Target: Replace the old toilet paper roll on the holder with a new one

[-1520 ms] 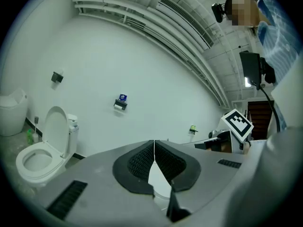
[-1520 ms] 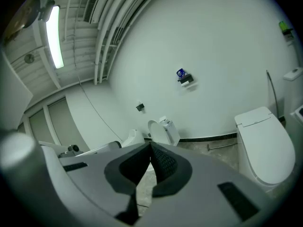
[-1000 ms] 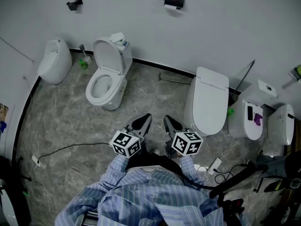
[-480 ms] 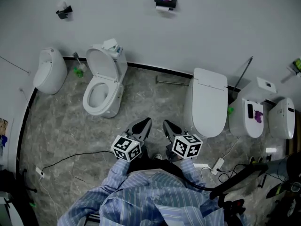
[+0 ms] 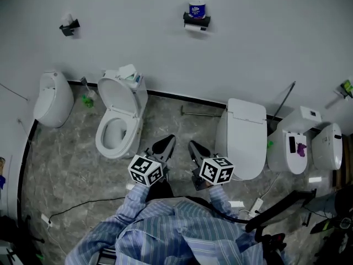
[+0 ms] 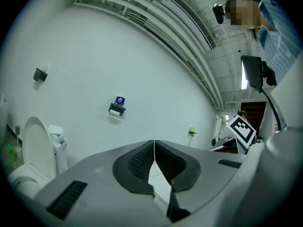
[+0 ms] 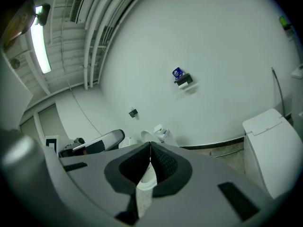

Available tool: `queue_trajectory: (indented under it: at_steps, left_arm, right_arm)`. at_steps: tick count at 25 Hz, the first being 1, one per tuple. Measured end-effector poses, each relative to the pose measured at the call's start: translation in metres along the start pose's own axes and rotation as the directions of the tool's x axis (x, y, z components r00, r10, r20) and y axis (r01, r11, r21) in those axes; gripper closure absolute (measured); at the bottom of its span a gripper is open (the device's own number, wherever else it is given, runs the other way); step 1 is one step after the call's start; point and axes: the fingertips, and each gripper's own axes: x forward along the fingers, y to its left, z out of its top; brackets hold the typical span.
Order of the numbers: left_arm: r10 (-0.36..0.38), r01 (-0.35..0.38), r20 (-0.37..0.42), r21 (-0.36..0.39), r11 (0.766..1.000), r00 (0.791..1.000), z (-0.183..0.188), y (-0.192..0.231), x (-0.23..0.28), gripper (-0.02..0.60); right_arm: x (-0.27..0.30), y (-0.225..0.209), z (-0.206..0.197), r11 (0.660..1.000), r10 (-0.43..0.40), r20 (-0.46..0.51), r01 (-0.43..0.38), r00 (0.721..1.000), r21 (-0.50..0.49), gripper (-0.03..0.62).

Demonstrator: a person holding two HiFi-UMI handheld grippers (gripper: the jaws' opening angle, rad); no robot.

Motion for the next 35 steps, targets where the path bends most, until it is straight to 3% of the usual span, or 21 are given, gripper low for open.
queue_trajectory:
  at_steps: [10, 18, 27, 35]
  left_arm:
    - [-0.089, 0.088, -0.062, -0.020, 0.996, 0.994, 0.022, 0.107, 0.029, 0.575]
    - [-0.149, 0.139, -0.125, -0.089, 0.986, 0.981, 0.006, 0.137, 0.055, 0.575]
    - [-0.123, 0.110, -0.149, -0.092, 0.990, 0.981, 0.009, 0.176, 0.110, 0.575]
    - [-0.074, 0.064, -0.113, -0.087, 0.994, 0.991, 0.029, 0.203, 0.204, 0.575]
  right_arm:
    - [0.103, 0.004, 0.032, 0.995, -0.085, 0.035, 0.084, 0.996, 0.047, 0.589]
    - [0.135, -0.022, 0.040, 0.983, -0.163, 0.003, 0.162, 0.987, 0.081, 0.589]
    - [0.182, -0.067, 0.083, 0.989, -0.137, -0.021, 0.138, 0.990, 0.044, 0.589]
    - [0.220, -0.134, 0.150, 0.997, -0.072, -0.026, 0.073, 0.997, 0.022, 0.589]
